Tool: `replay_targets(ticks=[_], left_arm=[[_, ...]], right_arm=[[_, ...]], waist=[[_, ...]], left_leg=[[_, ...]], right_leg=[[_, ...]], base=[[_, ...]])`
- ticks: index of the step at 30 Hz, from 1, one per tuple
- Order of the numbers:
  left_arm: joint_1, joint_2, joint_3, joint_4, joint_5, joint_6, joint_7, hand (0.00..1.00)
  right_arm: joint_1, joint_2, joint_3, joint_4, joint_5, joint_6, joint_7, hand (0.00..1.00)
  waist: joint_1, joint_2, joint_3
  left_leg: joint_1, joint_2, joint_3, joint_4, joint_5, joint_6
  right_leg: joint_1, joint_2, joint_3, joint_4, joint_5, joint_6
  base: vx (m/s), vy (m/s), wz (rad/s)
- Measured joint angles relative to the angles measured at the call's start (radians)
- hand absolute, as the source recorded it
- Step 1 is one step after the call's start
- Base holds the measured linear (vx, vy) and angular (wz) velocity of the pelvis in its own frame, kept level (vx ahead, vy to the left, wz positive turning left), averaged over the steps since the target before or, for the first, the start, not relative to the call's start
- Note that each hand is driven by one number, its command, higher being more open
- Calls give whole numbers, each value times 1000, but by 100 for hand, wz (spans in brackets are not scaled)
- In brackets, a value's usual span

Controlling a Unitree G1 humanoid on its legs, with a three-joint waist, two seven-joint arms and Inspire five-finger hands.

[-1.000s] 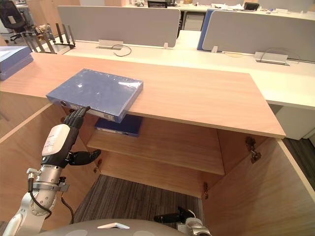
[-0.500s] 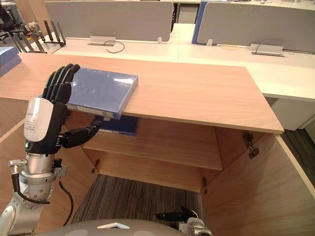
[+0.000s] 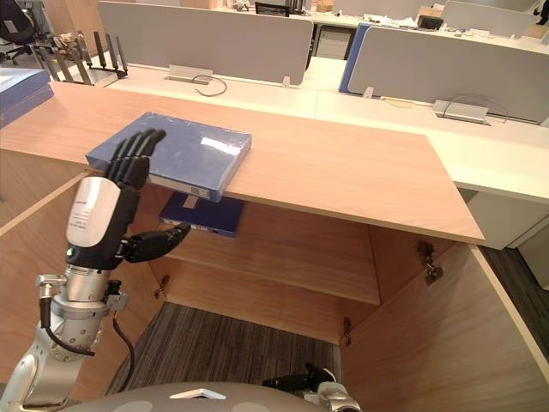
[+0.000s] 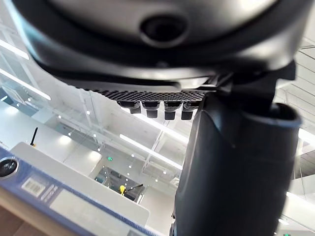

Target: Walk over to the cabinet, pick up the folder, carry it to the office cabinet, place the folder inside the office cabinet, then close the office cabinet door

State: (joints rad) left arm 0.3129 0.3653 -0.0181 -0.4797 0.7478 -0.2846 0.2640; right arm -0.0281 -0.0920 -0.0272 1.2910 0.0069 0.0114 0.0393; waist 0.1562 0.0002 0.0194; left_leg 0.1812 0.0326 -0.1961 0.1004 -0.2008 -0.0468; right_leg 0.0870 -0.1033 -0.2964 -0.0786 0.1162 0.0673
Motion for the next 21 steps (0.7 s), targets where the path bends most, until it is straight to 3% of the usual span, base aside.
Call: replay_targets(ticks=[10,21], left_arm=[[-1,1,-35,30,0,0,-13,100],[-15,4,-69,78,2,0,-17,100]], right_arm=[[-6,-4,-3,-8,0,0,0,100],[-9,-20,-3,-11,0,0,-4,100]], waist=[[-25,11,-5],[-29,35,-8]], left_leg=[[-16,0,7,1,0,-1],[-16,-1,25,0,-2,-3]], right_leg=[[-18,1,6,0,2,0],[-27,1,23,0,3,1]], base=[[1,14,-2],[-2,16,-4]])
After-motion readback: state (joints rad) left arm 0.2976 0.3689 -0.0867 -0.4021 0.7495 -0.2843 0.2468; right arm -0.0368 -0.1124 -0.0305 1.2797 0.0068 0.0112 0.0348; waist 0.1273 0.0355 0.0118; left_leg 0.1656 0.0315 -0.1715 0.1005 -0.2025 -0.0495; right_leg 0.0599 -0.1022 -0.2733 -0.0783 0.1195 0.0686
